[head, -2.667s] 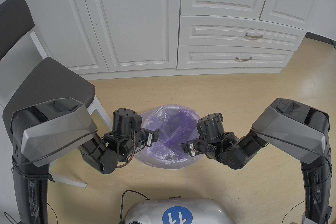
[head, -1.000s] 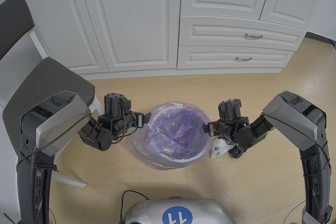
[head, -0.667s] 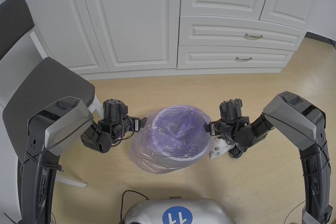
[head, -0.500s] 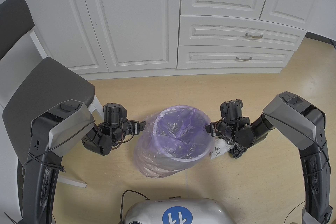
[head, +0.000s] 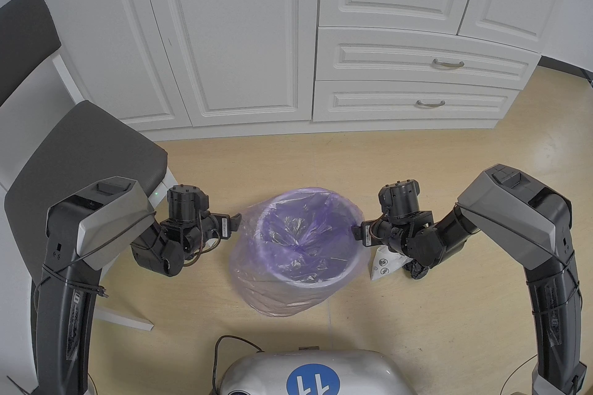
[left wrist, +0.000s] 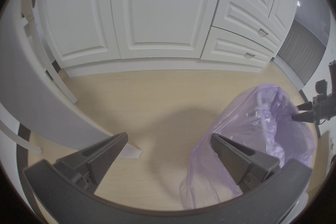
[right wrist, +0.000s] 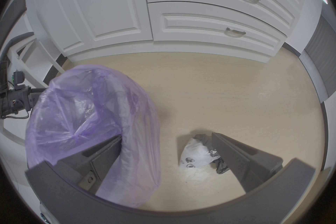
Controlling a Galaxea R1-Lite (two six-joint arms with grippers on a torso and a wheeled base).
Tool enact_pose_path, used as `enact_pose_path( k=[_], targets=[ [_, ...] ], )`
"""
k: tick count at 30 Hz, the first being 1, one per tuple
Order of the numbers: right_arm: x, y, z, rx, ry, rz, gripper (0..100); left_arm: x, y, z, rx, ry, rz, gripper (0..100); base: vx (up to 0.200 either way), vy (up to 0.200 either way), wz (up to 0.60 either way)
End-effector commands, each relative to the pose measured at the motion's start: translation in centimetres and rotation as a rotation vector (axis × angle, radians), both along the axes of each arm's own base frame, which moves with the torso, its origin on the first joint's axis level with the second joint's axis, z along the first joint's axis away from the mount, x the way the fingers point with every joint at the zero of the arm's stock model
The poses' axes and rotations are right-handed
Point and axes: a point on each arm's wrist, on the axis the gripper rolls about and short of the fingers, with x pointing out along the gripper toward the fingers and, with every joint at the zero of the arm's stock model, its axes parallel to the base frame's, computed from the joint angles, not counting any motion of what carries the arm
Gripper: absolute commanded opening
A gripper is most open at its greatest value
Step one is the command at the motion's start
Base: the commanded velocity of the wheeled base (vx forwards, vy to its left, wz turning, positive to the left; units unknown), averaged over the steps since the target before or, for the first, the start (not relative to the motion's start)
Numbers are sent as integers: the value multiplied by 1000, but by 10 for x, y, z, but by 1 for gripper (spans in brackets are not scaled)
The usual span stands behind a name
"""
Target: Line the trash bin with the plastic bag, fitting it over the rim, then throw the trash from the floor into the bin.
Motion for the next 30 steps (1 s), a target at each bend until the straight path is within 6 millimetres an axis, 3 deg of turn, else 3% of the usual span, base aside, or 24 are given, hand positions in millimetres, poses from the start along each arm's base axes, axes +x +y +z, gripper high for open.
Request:
enact_pose_path(
  k=[1, 8, 15, 21, 27, 30],
  targets=[
    [-10, 17, 0, 21, 8, 26, 100, -5, 26, 1, 49, 19, 32, 100, 0, 0, 0],
    [-13, 23, 4, 26, -2, 36, 100, -15, 28, -3, 57, 0, 28, 100, 0, 0, 0],
    [-21, 15, 39, 48, -47, 31, 100, -45, 9, 27, 60, 1, -29, 100, 0, 0, 0],
    [-29, 19, 45, 53, -55, 46, 100, -69, -7, 42, 96, 5, -11, 100, 0, 0, 0],
    [-47, 52, 35, 74, -36, 100, 100, -100, -24, 53, 144, -6, 35, 100, 0, 0, 0],
    [-59, 80, 30, 117, -48, 116, 100, -114, -30, 57, 158, -33, 48, 100, 0, 0, 0]
  ],
)
